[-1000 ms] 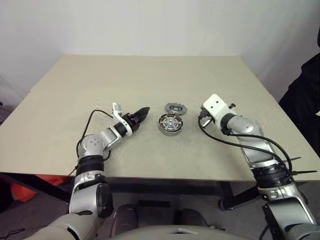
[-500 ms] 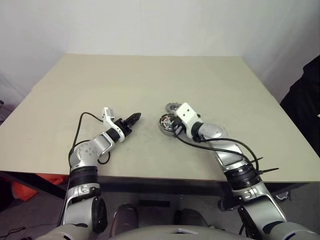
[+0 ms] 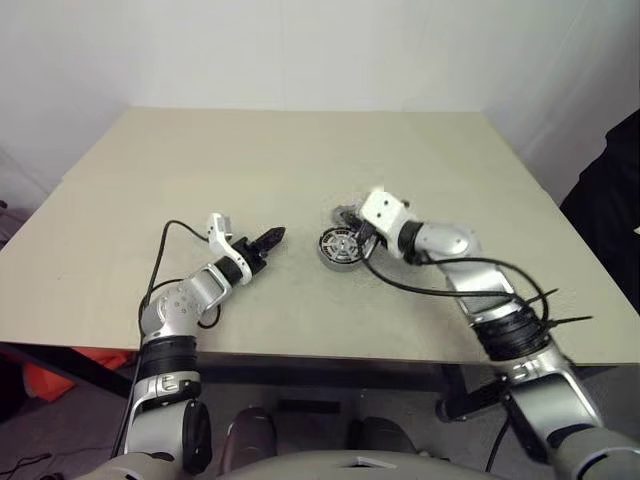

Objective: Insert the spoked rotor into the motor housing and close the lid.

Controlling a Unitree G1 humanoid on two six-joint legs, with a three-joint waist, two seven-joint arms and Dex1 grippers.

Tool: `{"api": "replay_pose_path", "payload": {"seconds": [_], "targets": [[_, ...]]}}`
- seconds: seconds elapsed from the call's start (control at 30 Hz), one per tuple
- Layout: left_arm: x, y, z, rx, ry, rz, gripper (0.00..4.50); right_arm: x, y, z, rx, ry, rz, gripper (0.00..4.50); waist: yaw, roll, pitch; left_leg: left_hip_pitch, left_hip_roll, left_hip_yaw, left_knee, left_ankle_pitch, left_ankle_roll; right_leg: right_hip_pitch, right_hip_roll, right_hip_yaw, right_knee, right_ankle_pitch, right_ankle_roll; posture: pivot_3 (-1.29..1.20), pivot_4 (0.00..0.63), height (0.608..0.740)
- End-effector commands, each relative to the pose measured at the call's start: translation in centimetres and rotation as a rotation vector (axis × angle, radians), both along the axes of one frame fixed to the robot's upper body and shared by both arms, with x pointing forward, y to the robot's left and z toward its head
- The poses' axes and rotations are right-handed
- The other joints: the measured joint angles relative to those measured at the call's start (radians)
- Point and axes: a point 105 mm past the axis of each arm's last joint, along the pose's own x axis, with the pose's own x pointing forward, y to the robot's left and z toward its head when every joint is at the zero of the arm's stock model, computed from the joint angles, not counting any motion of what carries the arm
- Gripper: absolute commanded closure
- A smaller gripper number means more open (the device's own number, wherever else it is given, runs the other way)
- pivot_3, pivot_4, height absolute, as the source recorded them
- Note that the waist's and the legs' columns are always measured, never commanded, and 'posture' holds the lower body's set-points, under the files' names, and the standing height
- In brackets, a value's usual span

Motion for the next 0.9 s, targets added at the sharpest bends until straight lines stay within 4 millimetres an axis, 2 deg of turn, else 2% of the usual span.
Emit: {"api": "replay_pose_path", "payload": {"seconds": [0.03, 0.17, 0.3, 0.37, 0.5, 0.7, 0.77, 0.83, 0.9], "targets": [[0.5, -0.1, 1.5, 0.010, -0.075, -0.010, 2.60, 0.2, 0.3, 2.1, 0.009, -0.065, 0.039, 4.50, 0.000, 0.000, 0.000, 0.000, 0.000, 0.000, 0.000, 0.000, 0.000, 0.000, 0.000, 0.000, 0.000, 0.000, 0.000, 0.00, 0.000, 0.740], [0.4, 0.0, 1.3, 0.017, -0.072, -0.007, 2.60, 0.3, 0.0, 0.0, -0.001, -0.008, 0.019, 4.50, 0.000, 0.000, 0.000, -0.001, 0.000, 0.000, 0.000, 0.000, 0.000, 0.000, 0.000, 0.000, 0.000, 0.000, -0.001, 0.00, 0.000, 0.740], [0.3, 0.2, 1.4, 0.025, -0.072, 0.005, 2.60, -0.9, 0.1, -6.8, 0.025, 0.188, -0.037, 4.50, 0.000, 0.000, 0.000, -0.002, 0.000, 0.000, 0.000, 0.000, 0.000, -0.001, 0.001, 0.000, 0.000, 0.000, -0.001, 0.00, 0.000, 0.740], [0.3, 0.2, 1.5, 0.029, -0.075, 0.006, 2.60, -0.8, -0.4, -8.6, -0.043, 0.183, -0.067, 4.50, -0.002, 0.001, -0.001, -0.002, 0.000, 0.000, 0.000, 0.000, 0.000, -0.002, 0.001, 0.000, 0.000, 0.000, -0.002, 0.00, 0.000, 0.740], [0.5, 0.3, 1.6, 0.030, -0.079, 0.010, 2.60, -0.2, 0.5, -5.5, 0.044, 0.122, -0.045, 4.50, -0.004, 0.000, 0.000, 0.002, 0.000, 0.001, 0.001, 0.000, 0.000, 0.001, 0.000, 0.001, 0.002, -0.002, 0.002, 0.00, 0.000, 0.740], [0.5, -0.1, 1.4, 0.041, -0.083, -0.008, 2.60, 0.7, -0.1, -1.1, 0.031, -0.001, -0.025, 4.50, -0.002, 0.000, 0.000, 0.002, 0.000, 0.001, 0.001, 0.001, -0.002, 0.000, 0.000, 0.001, 0.002, -0.003, 0.005, 0.00, 0.000, 0.740], [0.4, -0.2, 1.3, 0.043, -0.084, -0.011, 2.60, 0.7, -0.4, 0.3, -0.010, -0.049, 0.003, 4.50, -0.001, 0.000, 0.000, 0.001, 0.000, 0.000, 0.001, 0.001, -0.001, 0.000, 0.000, 0.001, 0.002, 0.000, -0.001, 0.00, 0.000, 0.740], [0.4, -0.5, 1.2, 0.052, -0.086, -0.019, 2.60, 0.4, -1.0, 0.5, -0.117, -0.071, 0.051, 4.50, 0.000, 0.000, 0.000, 0.000, 0.000, 0.000, 0.000, 0.001, -0.001, -0.001, 0.001, 0.001, 0.002, 0.000, -0.001, 0.00, 0.000, 0.740], [0.4, -0.8, 1.2, 0.060, -0.088, -0.027, 2.60, -0.2, -2.0, -0.3, -0.281, -0.081, 0.123, 4.50, 0.003, 0.000, 0.000, -0.002, 0.000, 0.000, 0.001, 0.000, 0.000, -0.001, 0.001, 0.001, 0.001, 0.000, -0.002, 0.00, 0.000, 0.740]]}}
